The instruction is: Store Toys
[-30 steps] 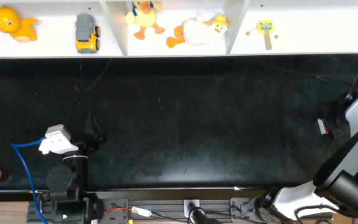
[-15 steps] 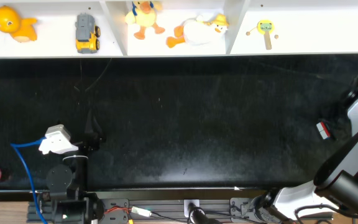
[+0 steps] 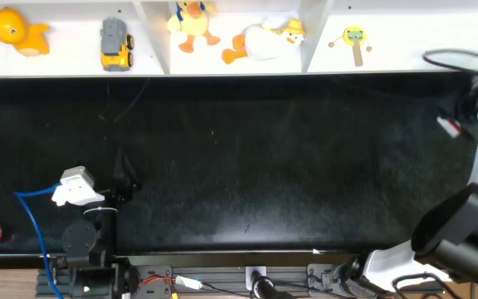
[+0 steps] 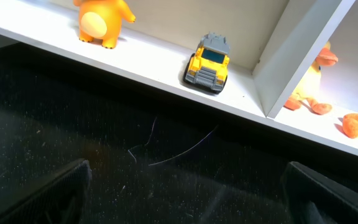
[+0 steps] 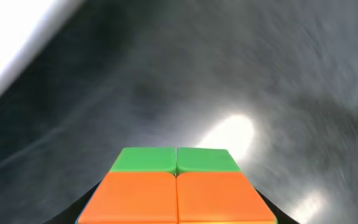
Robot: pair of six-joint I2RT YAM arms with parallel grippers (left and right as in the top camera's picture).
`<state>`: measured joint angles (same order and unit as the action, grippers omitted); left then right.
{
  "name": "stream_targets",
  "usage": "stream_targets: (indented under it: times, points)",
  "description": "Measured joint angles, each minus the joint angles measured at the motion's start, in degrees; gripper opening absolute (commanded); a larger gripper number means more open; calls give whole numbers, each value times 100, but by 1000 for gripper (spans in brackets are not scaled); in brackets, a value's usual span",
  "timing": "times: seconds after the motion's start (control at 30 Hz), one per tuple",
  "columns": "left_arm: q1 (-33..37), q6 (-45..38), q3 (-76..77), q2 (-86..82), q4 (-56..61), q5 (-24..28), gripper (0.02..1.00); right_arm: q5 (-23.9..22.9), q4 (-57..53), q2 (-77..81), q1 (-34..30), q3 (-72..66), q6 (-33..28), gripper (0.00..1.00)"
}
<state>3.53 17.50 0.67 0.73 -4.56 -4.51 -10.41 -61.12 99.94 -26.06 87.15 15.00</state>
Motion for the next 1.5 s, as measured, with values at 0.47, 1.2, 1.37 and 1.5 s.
stream_targets:
  times: [0.47,1.2,1.37,1.5]
  points:
    - [0,-2,0,0,2,0,998,1187,1974,-2282,236,-1808,-1982,49]
    - [0,-2,0,0,0,-2,998,2503,8502,-673,205,-3873,-3117,47]
    - [0,-2,0,0,0,0,998,2566,9254,-254,125,-3875,-3139,47]
    - [0,-2,0,0,0,0,998,2568,9796,7,42,-3875,-3112,47]
